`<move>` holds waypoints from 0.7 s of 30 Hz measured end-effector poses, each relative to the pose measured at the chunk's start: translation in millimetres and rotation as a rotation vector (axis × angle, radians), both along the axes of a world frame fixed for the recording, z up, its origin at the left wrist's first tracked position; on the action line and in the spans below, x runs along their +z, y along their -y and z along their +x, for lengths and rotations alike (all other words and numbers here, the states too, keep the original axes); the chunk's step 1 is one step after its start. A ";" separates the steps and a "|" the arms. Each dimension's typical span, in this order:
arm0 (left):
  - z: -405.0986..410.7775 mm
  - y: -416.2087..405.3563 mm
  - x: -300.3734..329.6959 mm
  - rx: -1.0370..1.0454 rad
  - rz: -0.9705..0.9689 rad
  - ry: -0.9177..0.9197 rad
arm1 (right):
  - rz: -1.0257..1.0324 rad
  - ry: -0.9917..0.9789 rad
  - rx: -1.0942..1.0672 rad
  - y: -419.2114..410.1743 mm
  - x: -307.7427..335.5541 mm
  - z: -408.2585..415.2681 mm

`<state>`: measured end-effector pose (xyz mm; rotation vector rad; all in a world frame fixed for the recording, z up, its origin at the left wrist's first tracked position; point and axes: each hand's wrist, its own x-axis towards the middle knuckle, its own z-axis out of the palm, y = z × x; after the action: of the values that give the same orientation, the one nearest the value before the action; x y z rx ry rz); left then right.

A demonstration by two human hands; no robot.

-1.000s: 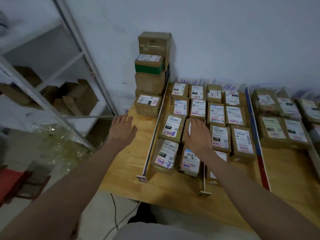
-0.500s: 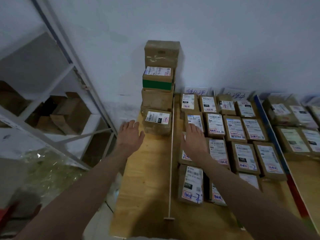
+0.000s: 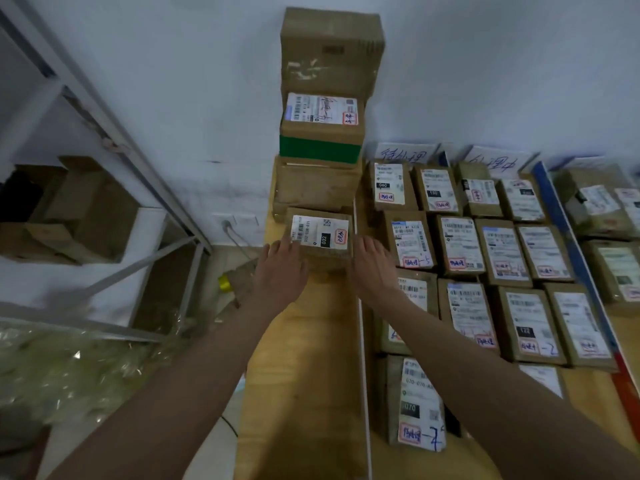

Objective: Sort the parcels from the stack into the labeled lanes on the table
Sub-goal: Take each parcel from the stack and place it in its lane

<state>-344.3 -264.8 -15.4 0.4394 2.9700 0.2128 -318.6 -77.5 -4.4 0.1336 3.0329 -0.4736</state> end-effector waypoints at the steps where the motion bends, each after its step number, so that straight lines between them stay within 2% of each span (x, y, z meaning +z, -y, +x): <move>1: -1.4 0.4 -8.0 -0.009 -0.003 -0.019 | 0.002 0.014 0.021 0.6 -5.8 -6.2; 5: 3.5 6.9 -31.2 -0.013 0.061 -0.074 | 0.014 0.126 0.040 2.0 -26.9 -16.5; 9: 8.1 21.8 -38.2 -0.009 0.174 -0.075 | 0.048 0.073 0.042 10.7 -34.5 6.6; 11: 8.0 28.5 -39.7 0.099 0.280 -0.064 | 0.047 0.059 0.093 22.4 -33.4 24.1; 14: 7.5 28.9 -44.8 0.432 0.562 0.100 | -0.035 0.041 0.161 51.1 -32.6 51.1; 17: 8.1 25.8 -49.6 0.530 0.755 0.185 | -0.131 -0.003 0.251 71.0 -35.8 68.2; 19: 7.1 27.8 -50.9 0.505 0.742 0.208 | -0.198 -0.059 0.200 74.0 -34.1 67.0; 21: 3.6 32.2 -56.0 0.454 0.698 0.243 | -0.306 -0.069 0.014 70.8 -32.9 55.4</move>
<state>-340.8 -297.0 -71.4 -0.2069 2.6256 1.2594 -263.2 -148.3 -37.3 0.0802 2.9767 -0.9499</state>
